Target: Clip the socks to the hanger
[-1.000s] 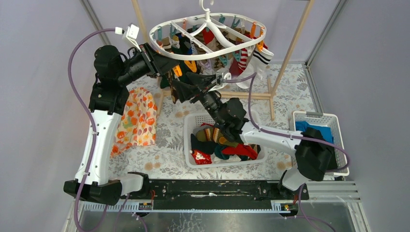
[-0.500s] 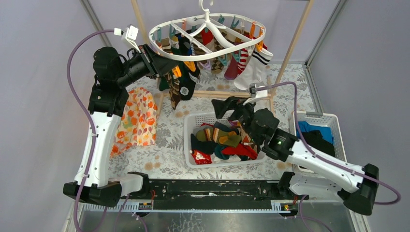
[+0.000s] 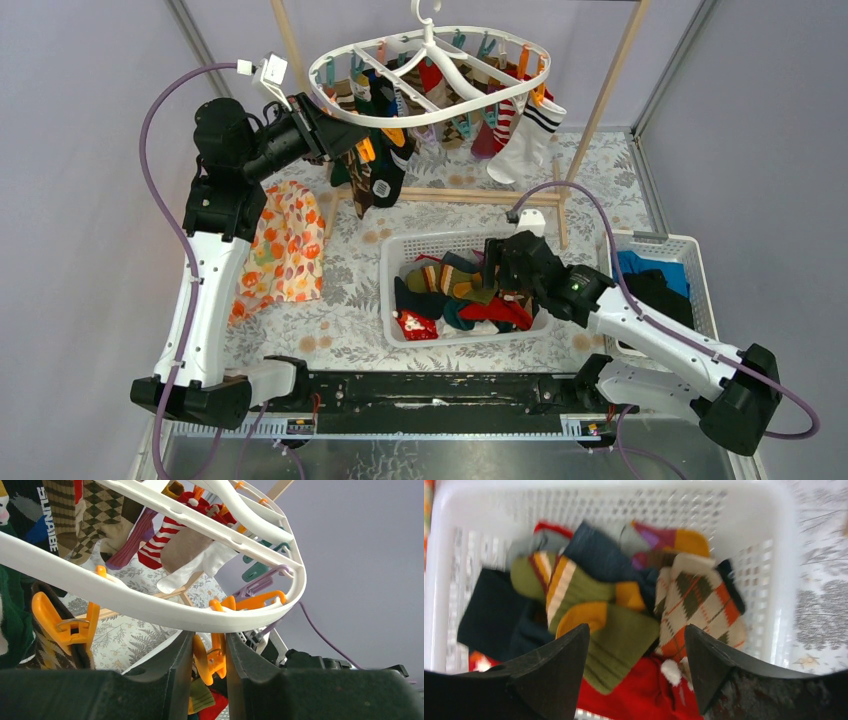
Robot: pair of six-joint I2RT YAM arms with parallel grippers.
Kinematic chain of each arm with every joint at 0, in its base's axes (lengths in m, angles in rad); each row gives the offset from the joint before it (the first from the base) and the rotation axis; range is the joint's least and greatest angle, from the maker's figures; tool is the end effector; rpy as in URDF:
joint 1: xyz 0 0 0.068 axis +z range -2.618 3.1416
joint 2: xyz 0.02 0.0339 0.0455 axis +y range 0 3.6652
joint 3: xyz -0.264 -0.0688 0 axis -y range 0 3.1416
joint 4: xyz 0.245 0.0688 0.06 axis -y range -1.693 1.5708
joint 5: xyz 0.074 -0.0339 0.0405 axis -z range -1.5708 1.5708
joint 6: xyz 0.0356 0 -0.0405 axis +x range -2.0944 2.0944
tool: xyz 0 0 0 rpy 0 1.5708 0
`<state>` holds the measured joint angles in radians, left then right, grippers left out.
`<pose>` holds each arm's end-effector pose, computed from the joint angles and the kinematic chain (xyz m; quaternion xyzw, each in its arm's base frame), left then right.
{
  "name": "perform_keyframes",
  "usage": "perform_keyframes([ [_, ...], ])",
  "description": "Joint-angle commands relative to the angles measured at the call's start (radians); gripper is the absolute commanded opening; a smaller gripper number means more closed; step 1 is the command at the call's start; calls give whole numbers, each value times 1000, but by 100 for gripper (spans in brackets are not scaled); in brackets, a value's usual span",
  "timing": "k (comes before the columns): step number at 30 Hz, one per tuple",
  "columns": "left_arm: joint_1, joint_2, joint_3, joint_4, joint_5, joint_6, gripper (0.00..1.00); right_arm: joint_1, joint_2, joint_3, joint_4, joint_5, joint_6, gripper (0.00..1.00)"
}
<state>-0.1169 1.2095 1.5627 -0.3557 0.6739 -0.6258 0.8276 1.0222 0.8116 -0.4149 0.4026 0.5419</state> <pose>0.2334 -0.0498 0.5012 0.0578 0.7054 -0.4600 0.5361 0.1598 0.1533 0.2837 -0.0341 0.8765 0.1442 0.4581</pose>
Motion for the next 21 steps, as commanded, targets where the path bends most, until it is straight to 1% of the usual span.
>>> perform_keyframes([
  [1, 0, -13, -6, 34, 12, 17, 0, -7, -8, -25, 62, -242, -93, 75],
  [2, 0, -12, -5, 34, 13, 16, 0, -8, 4, -13, 61, -273, -120, 75],
  [6, -1, -11, -8, 34, 12, 15, 0, -5, 61, 45, 62, -334, -218, 80],
  [8, 0, -11, -9, 35, 10, 16, 0, -3, 105, 72, 81, -374, -240, 80],
  [10, 0, -11, -9, 36, 9, 15, 0, 15, 166, 105, 108, -379, -261, 80],
  [14, 1, -11, -16, 37, 7, 16, 0, 76, 314, 184, 148, -307, -334, 78],
  [17, 1, -13, -15, 31, 5, 20, 0, 122, 429, 261, 147, -240, -391, 77],
  [19, 1, -13, -11, 29, 4, 21, 0, 129, 505, 289, 134, -197, -410, 74],
  [21, 2, -13, -8, 27, 5, 23, 0, 128, 550, 299, 121, -159, -415, 69],
])
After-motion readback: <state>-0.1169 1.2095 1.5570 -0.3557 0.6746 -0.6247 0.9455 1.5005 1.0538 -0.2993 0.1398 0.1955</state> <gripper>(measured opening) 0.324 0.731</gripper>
